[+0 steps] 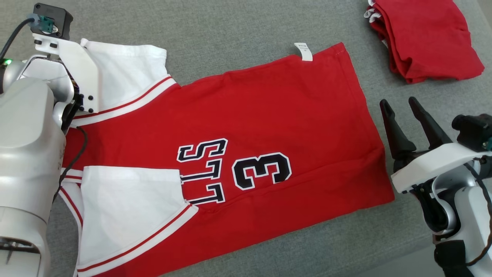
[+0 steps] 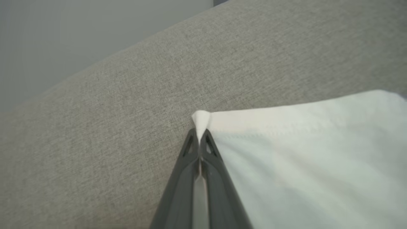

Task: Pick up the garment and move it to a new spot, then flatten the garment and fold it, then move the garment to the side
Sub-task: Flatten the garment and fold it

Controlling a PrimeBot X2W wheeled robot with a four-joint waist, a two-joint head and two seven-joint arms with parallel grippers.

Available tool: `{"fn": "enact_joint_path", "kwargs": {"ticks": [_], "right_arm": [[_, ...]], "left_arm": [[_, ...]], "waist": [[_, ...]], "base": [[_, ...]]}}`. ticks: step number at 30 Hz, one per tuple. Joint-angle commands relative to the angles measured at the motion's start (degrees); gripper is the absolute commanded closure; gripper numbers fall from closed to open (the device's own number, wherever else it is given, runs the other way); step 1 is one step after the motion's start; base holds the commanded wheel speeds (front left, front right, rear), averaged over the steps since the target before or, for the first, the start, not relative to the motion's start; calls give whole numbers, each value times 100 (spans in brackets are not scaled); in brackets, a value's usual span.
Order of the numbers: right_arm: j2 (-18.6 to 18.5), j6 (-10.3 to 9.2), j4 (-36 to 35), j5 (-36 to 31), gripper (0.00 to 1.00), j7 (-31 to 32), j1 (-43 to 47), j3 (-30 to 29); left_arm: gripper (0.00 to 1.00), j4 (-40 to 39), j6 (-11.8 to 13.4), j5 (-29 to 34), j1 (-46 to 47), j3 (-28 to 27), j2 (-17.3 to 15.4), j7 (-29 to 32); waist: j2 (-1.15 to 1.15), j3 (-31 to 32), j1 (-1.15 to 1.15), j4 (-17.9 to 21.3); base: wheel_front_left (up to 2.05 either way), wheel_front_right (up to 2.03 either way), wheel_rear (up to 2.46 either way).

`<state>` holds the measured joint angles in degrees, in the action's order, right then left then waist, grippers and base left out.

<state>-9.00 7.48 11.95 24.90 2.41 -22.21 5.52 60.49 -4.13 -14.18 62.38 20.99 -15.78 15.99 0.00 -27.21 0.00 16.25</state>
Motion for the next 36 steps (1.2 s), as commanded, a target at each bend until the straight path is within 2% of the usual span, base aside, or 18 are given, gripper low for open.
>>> {"fn": "enact_joint_path", "kwargs": {"ticks": [1, 9, 20, 26, 36], "right_arm": [[-112, 3, 7, -39, 0, -6, -160, 56], [-706, 3, 305, -201, 0, 281, -789, 597], [-1767, 2, 1553, -226, 0, 935, -2170, 1776], [-1997, 2, 2201, 82, 0, 1210, -2723, 2452], [-2087, 2, 2860, 968, 0, 1457, -3219, 3219]], "left_arm": [[100, 108, -39, -30, -9, 29, -1, -52], [100, -34, -220, -89, -16, 220, 243, -630], [100, -748, -324, -405, -214, 471, 469, -1109], [100, -1167, -322, -521, -309, 546, 473, -1140], [100, -1609, -235, -656, -463, 501, 379, -1116]], "waist": [[0, 51, 0, -51], [0, 291, 0, -333], [0, 280, 0, -1004], [0, 133, 0, -1250], [0, -3, 0, -1431]], "base": [[0, 0, 0], [0, 0, 0], [0, 0, 0], [0, 0, 0], [0, 0, 0]]}}
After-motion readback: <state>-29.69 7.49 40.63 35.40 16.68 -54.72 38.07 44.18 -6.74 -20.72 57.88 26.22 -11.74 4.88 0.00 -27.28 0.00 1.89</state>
